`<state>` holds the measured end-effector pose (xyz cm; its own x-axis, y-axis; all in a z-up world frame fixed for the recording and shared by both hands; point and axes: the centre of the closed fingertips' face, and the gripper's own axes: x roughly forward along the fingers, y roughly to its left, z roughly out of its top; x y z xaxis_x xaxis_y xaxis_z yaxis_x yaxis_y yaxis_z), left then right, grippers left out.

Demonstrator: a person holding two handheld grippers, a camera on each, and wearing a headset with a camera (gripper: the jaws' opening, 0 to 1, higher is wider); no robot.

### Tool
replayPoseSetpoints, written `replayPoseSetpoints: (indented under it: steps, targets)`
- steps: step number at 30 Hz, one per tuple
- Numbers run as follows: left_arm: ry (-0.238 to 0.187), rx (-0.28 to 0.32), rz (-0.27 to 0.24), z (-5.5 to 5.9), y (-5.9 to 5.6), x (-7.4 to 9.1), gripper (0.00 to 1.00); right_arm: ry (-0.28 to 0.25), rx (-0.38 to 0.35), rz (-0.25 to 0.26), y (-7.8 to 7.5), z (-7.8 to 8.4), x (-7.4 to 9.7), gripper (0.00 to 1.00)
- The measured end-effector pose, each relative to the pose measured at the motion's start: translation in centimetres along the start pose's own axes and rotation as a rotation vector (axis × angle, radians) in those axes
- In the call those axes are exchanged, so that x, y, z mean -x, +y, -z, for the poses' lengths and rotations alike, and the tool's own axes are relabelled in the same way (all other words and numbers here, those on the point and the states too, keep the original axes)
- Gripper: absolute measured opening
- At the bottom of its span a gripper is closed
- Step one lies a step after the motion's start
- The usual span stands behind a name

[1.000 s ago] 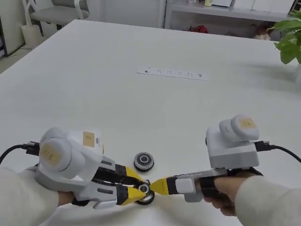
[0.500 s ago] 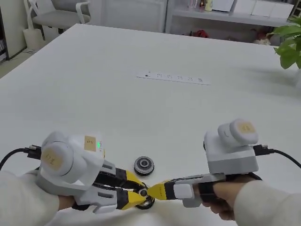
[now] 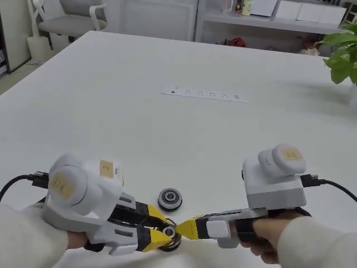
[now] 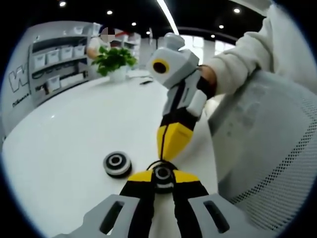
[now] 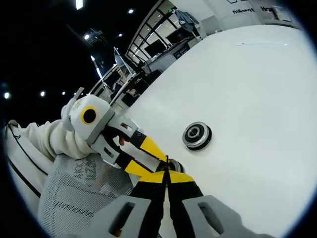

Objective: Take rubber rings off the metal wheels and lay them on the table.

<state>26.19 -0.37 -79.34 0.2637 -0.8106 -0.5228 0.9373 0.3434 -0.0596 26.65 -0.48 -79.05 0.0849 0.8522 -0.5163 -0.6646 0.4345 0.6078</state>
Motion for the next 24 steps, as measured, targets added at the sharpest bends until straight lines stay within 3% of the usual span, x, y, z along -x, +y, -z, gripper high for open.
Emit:
replayPoseSetpoints:
  steps: [3, 12, 17, 24]
  targets:
    - [0.021, -0.014, 0.013, 0.0, -0.3, 0.1, 0.17, -0.003, -0.003, 0.003, 0.0, -0.1, 0.2, 0.0]
    - [0.024, -0.027, 0.071, -0.8, -1.8, 0.7, 0.2, -0.021, 0.018, 0.015, 0.2, -0.9, 1.0, 0.0]
    - [0.03, -0.052, 0.061, -1.6, -1.6, 1.4, 0.28, -0.044, 0.021, 0.032, -0.1, -1.5, 1.6, 0.0]
    - [0.024, -0.074, 0.09, -3.3, -2.2, 3.1, 0.47, -0.061, 0.031, 0.033, 0.2, -2.3, 2.4, 0.0]
